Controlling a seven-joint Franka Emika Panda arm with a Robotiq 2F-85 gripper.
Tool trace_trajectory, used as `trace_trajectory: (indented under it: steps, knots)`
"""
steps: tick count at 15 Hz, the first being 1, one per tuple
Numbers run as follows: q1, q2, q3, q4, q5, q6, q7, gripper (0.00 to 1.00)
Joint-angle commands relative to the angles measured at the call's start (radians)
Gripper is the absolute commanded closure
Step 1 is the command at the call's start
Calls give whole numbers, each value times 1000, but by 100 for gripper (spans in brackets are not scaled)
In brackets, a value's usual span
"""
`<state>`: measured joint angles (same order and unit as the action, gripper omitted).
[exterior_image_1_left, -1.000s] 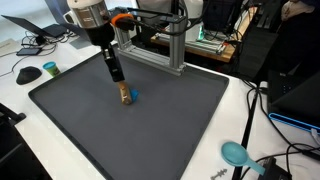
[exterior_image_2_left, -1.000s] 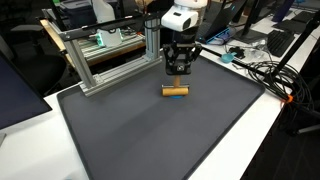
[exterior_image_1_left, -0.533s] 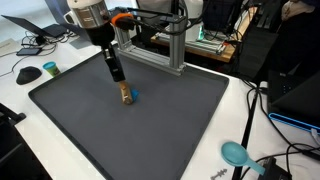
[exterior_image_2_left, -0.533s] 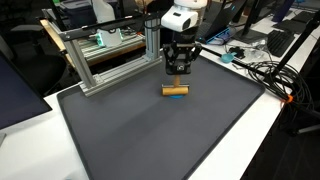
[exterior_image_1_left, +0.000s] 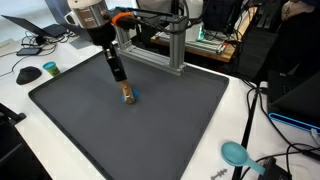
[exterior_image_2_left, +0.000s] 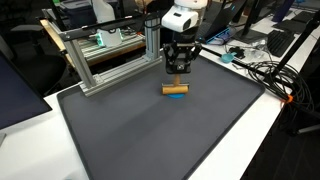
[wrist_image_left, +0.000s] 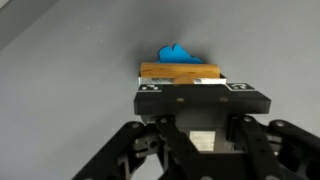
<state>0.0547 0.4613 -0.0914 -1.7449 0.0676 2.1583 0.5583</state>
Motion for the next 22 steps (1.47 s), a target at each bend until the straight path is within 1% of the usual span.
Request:
trace_trajectory:
  steps: [1,15,22]
  knots:
    - [-16,55,31,-4,61,-17,-36,78]
    - [-15,59,29,-1,78,-41,-42,78]
    - [-9,57,30,-1,85,-75,-37,78]
